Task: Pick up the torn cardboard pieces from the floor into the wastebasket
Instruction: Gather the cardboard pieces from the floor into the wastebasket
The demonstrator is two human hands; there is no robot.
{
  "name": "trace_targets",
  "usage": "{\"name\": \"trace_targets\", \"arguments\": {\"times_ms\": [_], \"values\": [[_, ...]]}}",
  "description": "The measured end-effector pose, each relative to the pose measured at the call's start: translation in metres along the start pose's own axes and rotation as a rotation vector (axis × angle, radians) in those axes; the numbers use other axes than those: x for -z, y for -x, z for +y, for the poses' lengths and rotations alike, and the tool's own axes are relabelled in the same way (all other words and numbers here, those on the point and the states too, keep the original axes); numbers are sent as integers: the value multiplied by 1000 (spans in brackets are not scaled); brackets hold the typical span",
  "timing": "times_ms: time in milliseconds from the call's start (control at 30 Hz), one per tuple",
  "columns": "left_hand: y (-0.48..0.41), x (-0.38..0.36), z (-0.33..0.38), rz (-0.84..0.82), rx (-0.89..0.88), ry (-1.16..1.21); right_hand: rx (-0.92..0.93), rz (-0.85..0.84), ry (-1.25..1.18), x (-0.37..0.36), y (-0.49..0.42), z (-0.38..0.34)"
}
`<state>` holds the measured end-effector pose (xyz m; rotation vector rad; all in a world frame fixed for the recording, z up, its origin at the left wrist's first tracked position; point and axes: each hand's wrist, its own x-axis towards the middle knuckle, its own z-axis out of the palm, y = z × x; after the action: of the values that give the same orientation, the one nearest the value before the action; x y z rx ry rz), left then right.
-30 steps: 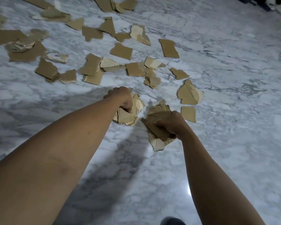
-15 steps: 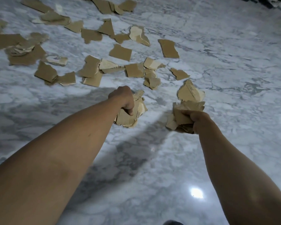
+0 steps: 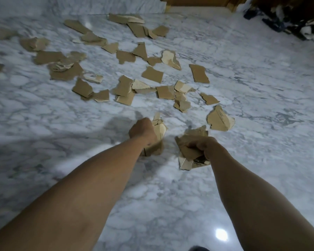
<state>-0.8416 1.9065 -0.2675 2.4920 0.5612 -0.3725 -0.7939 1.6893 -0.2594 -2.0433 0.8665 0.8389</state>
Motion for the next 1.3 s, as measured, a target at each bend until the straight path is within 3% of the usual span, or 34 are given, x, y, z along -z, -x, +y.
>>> {"name": "trace_targets", "arguments": {"times_ms": [167,333,533,633,733,933,1067,1200,1300], "values": [[15,38,-57,11,184,281,138,-152,-54,-69,42,-25],[29,148,-84,173,154,224,354,-305,-206,-128,120,-90],[86,365,-132,568,117,172,722,-403,-282,-182,284,-200],[133,455,-180,772,160,331,902,-434,-304,-212,372,-235],[174,490,-251,927,214,466,1016,-531,-322,-255,436,-249],[224,478,-365,915,479,522,1064,-590,-252,-359,513,-241],[236,486,-389,979,493,590,1052,-591,-264,-418,530,-229],[229,479,-394,754,400,685,1105,-754,-50,-462,537,-219],[222,466,-398,644,496,531,1143,-636,192,-480,520,-224]]}}
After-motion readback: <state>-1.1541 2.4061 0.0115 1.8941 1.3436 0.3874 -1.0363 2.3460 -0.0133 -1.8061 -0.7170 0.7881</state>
